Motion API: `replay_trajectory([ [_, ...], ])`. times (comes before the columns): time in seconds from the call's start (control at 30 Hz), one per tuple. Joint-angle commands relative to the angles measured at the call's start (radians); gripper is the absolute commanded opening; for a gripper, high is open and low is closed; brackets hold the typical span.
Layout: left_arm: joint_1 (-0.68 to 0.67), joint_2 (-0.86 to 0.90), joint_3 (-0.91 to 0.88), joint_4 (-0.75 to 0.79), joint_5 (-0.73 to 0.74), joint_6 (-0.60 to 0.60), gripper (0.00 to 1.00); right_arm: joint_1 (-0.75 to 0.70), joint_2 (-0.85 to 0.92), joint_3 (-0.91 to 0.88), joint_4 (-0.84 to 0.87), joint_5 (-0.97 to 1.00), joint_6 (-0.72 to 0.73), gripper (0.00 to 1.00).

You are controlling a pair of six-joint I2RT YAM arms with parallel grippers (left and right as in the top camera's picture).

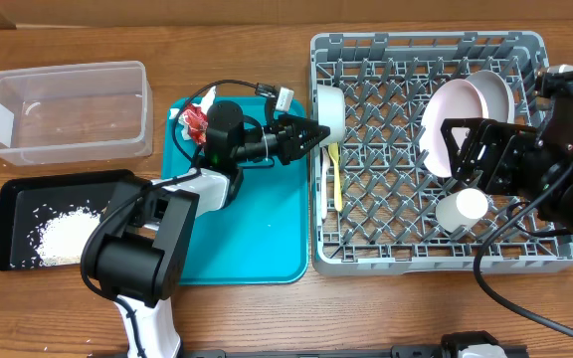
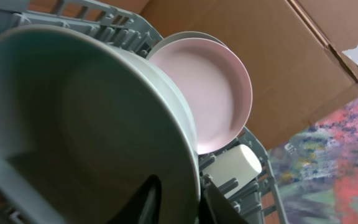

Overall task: Sort waste into correct bins and load items into the dishwasher rack
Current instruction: 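Carry the white bowl to the rack and set it on its side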

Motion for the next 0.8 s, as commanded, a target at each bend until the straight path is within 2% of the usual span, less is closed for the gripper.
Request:
replay_trajectory([
  [0.0, 0.029, 0.015, 0.013, 0.002, 0.058, -0.003, 0.42, 0.001, -0.005, 0.002, 0.001, 0.026, 0.002, 0.88],
  [0.03, 0.035, 0.015, 0.013, 0.002, 0.080, -0.003, 0.50, 0.001, -0.005, 0.002, 0.001, 0.026, 0.002, 0.88],
  [0.07, 0.041, 0.015, 0.013, 0.001, 0.095, -0.003, 0.68, 0.001, -0.005, 0.002, 0.002, 0.026, 0.002, 0.88],
  [0.1, 0.048, 0.015, 0.013, 0.002, 0.117, -0.008, 1.00, 0.001, -0.005, 0.002, 0.001, 0.026, 0.002, 0.88],
  [0.23, 0.074, 0.013, 0.013, 0.003, 0.161, -0.048, 1.00, 0.001, -0.005, 0.002, 0.001, 0.026, 0.002, 0.89],
  [0.43, 0.098, -0.023, 0.013, 0.100, 0.212, -0.146, 1.00, 0.001, -0.005, 0.002, 0.000, 0.026, 0.002, 0.89],
  [0.57, 0.101, -0.087, 0.013, 0.091, 0.211, -0.152, 1.00, 0.001, -0.005, 0.002, -0.001, 0.026, 0.002, 0.89],
  [0.67, 0.117, -0.159, 0.013, -0.003, 0.169, -0.135, 1.00, 0.001, -0.005, 0.002, -0.004, 0.026, 0.002, 0.89],
  [0.77, 0.144, -0.247, 0.013, -0.208, 0.074, -0.038, 1.00, 0.001, -0.005, 0.002, -0.004, 0.026, 0.002, 0.91],
])
